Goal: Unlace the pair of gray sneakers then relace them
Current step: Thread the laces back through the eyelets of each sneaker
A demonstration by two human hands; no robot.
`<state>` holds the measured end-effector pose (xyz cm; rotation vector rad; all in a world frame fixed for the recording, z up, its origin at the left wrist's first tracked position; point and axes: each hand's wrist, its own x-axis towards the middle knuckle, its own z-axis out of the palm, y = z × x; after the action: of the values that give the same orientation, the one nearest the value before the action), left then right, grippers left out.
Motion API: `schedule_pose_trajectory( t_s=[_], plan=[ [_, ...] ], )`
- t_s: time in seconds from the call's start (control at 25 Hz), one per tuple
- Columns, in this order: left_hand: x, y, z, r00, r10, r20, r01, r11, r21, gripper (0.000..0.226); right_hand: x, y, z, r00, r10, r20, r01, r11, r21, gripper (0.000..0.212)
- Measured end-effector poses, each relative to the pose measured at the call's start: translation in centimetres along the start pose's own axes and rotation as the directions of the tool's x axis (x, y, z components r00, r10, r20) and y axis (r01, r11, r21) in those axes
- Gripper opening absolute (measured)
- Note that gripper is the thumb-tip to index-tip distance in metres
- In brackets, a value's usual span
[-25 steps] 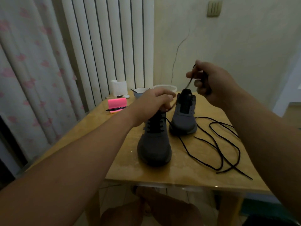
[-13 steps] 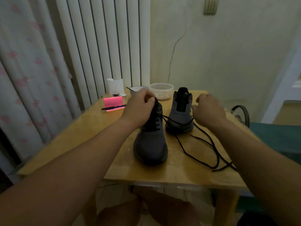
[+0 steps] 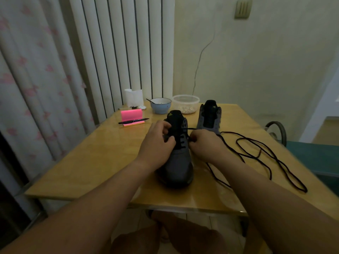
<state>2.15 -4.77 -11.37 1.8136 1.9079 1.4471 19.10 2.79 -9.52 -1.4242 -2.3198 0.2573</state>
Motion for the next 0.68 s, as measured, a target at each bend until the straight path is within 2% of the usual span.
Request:
schedule_pose_trajectory(
  t_s=[0.04,0.12,0.2,0.24,0.32,0.4,0.48,0.6,0.64,0.68],
  plan=[
    [-0.2,0.2,-0.2,0.999,0.045,-0.006,-0.045,0.999,0.031,0.041,-0.3,0.0,-0.6,1.000,-0.011,0.027,0.010,0.998,0.055,0.016],
    [-0.5,1.3,-0.5,0.977,0.208,0.039,-0.212,0.971,0.115,0.052,-1.3,-0.2,-2.3,0.996,-0.041,0.079,0.016,0.957,0.290,0.018],
    [-0.5,3.2,-0.6,0.945,0.281,0.165,-0.296,0.952,0.075,0.061,-2.4,-1.1,-4.9,0.977,-0.104,0.184,-0.025,0.806,0.591,0.017],
    [-0.3,4.2,-0.7,0.939,0.258,0.229,-0.269,0.963,0.018,0.063,-2.7,-1.5,-6.3,0.967,-0.147,0.207,-0.030,0.744,0.668,0.017],
    [0.3,5.8,-1.1,0.947,0.193,0.258,-0.188,0.981,-0.043,0.052,-2.6,-1.5,-8.7,0.966,-0.178,0.189,-0.008,0.707,0.707,0.020],
    [1.0,6.3,-2.2,0.980,0.103,0.168,-0.087,0.991,-0.103,0.026,-2.3,-0.9,-10.5,0.972,-0.134,0.192,-0.051,0.680,0.732,0.024],
    [1.8,5.6,-3.4,0.994,-0.077,0.081,0.096,0.957,-0.275,0.011,-2.2,0.2,-11.5,0.973,-0.081,0.216,-0.117,0.632,0.766,0.021],
    [2.7,3.3,-4.8,0.916,-0.401,0.026,0.361,0.791,-0.494,0.015,-2.1,1.0,-11.4,0.965,-0.040,0.261,-0.203,0.520,0.829,0.024],
    [2.6,2.8,-5.0,0.886,-0.463,-0.004,0.402,0.773,-0.490,0.016,-2.1,0.8,-11.1,0.962,-0.038,0.271,-0.223,0.466,0.856,0.025],
    [2.2,2.6,-4.9,0.875,-0.479,-0.072,0.409,0.811,-0.419,0.017,-2.0,0.4,-10.8,0.961,-0.035,0.276,-0.239,0.399,0.885,0.027]
  ],
)
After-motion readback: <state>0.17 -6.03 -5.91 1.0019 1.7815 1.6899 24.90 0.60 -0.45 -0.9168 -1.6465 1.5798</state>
